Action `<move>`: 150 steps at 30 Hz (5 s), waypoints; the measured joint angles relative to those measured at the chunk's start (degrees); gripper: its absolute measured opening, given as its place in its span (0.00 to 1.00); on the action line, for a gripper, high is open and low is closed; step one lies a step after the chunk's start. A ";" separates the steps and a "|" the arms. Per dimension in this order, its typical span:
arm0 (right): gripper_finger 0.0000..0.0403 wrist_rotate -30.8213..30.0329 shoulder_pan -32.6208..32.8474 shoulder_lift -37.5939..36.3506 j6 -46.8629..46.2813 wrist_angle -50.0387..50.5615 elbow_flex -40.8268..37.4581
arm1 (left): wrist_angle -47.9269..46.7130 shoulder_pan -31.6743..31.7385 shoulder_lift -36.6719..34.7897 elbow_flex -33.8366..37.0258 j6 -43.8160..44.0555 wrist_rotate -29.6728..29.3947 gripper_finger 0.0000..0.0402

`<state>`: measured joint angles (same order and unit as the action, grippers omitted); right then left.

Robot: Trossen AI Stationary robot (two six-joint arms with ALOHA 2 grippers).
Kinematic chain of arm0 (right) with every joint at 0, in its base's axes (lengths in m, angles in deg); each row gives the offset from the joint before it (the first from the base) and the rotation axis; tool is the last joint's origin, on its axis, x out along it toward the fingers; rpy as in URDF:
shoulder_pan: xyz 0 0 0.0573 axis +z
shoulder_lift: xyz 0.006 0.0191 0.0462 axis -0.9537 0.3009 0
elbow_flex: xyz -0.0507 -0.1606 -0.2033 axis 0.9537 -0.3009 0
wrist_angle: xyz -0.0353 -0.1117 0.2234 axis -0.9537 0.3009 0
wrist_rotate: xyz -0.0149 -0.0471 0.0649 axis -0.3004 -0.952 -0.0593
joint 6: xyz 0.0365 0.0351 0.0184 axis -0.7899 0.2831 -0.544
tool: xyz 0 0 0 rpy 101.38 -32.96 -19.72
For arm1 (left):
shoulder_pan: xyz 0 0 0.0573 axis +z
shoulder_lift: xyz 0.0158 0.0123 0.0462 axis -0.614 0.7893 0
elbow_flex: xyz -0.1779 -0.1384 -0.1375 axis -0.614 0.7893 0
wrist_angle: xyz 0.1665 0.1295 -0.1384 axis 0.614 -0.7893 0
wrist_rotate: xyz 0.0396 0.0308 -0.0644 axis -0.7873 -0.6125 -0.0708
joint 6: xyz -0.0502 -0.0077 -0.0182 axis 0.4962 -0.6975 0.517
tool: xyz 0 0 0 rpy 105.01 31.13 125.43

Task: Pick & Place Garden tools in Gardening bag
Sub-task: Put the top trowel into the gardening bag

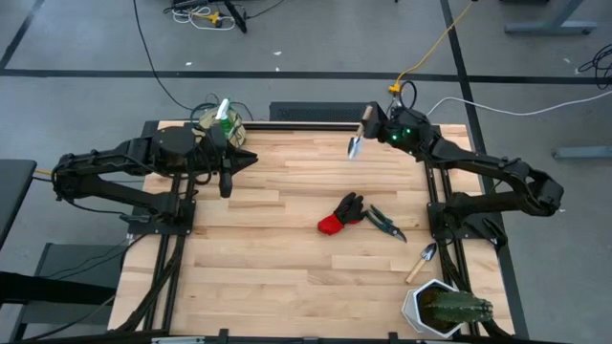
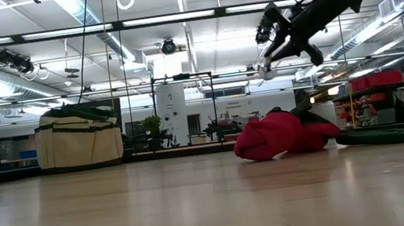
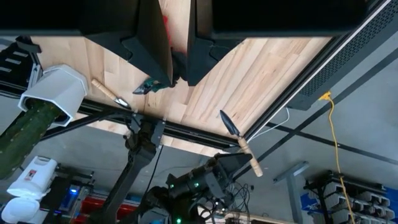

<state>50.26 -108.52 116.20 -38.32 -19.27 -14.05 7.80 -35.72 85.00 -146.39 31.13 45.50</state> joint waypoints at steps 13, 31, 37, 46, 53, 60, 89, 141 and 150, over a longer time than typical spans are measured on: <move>0.14 2.23 3.76 0.00 9.39 -11.33 0.00 | 0.02 0.01 0.00 0.00 0.02 0.01 0.13; 0.14 6.24 6.80 0.00 16.44 -19.35 0.00 | 0.04 0.00 0.00 0.00 -0.01 0.02 0.13; 0.14 6.33 7.86 -0.04 17.66 -19.63 0.06 | 0.06 0.01 0.00 0.00 -0.02 0.02 0.13; 0.14 8.29 8.41 -0.11 23.27 -12.40 9.08 | 0.07 0.01 0.00 0.00 0.00 0.02 0.13; 0.14 9.24 9.08 -0.17 29.90 -2.38 19.06 | 0.07 -0.01 0.00 0.00 0.02 0.02 0.13; 0.14 9.30 10.29 -0.17 32.84 -1.86 24.09 | 0.09 0.01 0.00 0.00 0.02 0.02 0.13; 0.14 13.76 22.61 -0.17 34.73 -0.14 25.73 | 2.16 -0.01 0.00 0.00 -0.04 0.07 0.13; 0.14 7.18 33.88 -0.11 37.12 0.37 25.75 | 30.42 0.01 6.04 0.02 -1.49 9.81 0.40; 0.14 7.17 33.88 -0.11 37.04 0.40 25.75 | 33.95 0.01 8.09 -0.04 0.04 7.96 0.62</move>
<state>57.44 -74.64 116.09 -1.28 -18.87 11.69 41.75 -35.71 93.09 -146.43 31.17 53.46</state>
